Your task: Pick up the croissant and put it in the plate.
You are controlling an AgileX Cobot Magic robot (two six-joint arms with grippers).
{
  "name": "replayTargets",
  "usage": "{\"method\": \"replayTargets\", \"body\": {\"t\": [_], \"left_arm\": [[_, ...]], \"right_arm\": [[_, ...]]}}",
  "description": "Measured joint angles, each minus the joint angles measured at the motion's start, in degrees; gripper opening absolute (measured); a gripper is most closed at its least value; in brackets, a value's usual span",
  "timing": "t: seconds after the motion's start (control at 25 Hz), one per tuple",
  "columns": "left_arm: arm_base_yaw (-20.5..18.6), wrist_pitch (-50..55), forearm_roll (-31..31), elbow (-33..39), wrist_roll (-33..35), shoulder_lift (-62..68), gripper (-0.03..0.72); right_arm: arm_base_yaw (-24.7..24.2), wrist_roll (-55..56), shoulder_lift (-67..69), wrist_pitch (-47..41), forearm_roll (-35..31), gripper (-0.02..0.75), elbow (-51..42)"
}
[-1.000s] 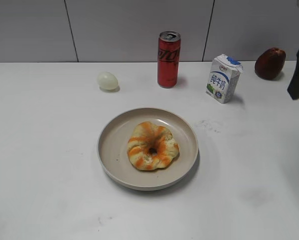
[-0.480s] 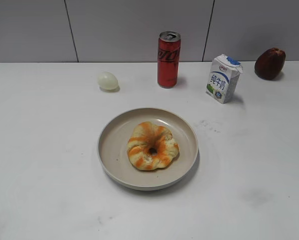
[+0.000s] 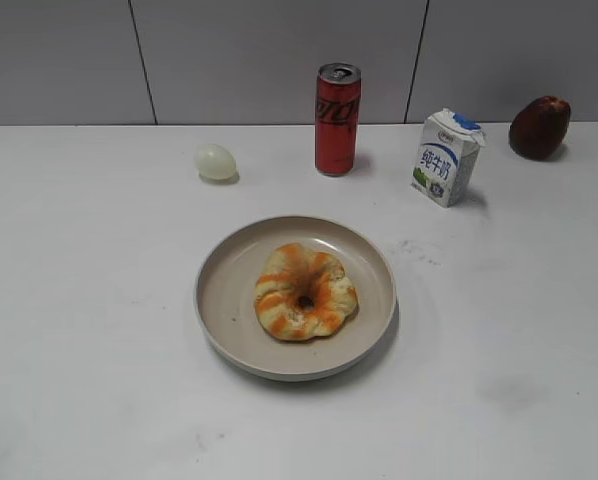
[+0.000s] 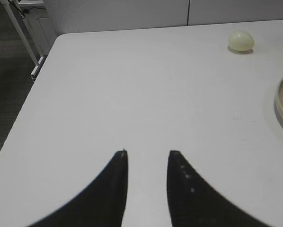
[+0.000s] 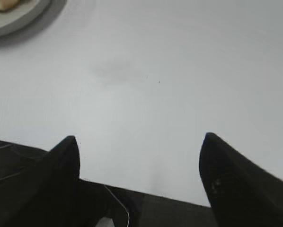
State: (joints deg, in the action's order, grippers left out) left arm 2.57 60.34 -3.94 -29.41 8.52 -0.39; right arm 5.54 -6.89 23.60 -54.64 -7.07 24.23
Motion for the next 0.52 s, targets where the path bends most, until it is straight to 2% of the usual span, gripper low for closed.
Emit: {"method": "replayTargets", "body": {"t": [0.52], "left_arm": [[0.0,0.0,0.0,0.0,0.0,0.0,0.228]], "right_arm": [[0.0,0.0,-17.3,0.2,0.0,0.591,0.0]]}}
